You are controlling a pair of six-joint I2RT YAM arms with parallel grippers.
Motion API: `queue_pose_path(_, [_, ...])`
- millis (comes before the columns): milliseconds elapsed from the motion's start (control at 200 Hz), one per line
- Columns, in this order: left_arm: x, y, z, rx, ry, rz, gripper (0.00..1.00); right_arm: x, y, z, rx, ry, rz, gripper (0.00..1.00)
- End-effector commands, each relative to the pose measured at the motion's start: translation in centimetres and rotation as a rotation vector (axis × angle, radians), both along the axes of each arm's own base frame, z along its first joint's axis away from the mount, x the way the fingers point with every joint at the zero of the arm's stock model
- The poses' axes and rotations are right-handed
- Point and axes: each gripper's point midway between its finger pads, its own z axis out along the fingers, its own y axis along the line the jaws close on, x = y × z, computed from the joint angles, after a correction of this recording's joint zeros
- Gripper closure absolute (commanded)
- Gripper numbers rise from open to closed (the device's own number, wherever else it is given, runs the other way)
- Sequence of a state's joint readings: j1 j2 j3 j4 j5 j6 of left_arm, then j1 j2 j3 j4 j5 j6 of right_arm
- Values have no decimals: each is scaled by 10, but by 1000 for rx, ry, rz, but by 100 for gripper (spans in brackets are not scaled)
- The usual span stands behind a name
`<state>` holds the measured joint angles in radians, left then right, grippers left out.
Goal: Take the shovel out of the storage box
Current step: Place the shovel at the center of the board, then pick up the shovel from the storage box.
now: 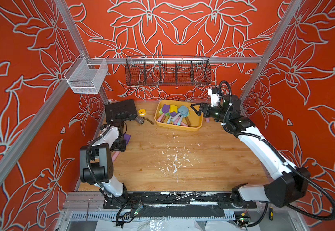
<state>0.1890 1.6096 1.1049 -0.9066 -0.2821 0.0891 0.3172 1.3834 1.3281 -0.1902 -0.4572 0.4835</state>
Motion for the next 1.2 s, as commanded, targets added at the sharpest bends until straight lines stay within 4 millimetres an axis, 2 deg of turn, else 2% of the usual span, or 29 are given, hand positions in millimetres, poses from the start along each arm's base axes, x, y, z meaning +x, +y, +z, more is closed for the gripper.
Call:
queue_pose_path(0, [2,-1,31,-9,-15,31,45,24,-9,-32,-40,166,-104,15])
queue_pose_path(40, [10,-2,47,-17,-32,42,45,32,-8,-40,-55,230,-122,18])
queue_pose_path(135, [33,-17,91,-37,-99,33,44,58,-4,-73,-72,377,-171,26])
queue_pose_path(245, [67,-66,146,-15,-288,-127,40,89,7,-107,-88,504,-211,35])
queue_pose_path(355, [86,-122,198,-79,-504,-232,37,111,22,-143,-131,611,-221,39])
queue_pose_path(520, [91,-190,261,-270,-803,-323,23,139,39,-188,-128,702,-256,46])
queue_pose_path(625, [84,-220,294,-379,-974,-378,14,151,42,-211,-132,736,-287,49])
queue_pose_path(711, [76,-234,320,-438,-1086,-415,11,155,43,-228,-141,765,-302,52])
queue_pose_path(861, [63,-251,344,-482,-1142,-503,11,158,40,-253,-159,803,-343,56])
queue_pose_path(1006, [59,-252,347,-464,-1129,-526,12,155,35,-268,-186,827,-369,60])
queue_pose_path(1196, [57,-251,349,-460,-1152,-537,12,158,45,-285,-176,840,-353,62])
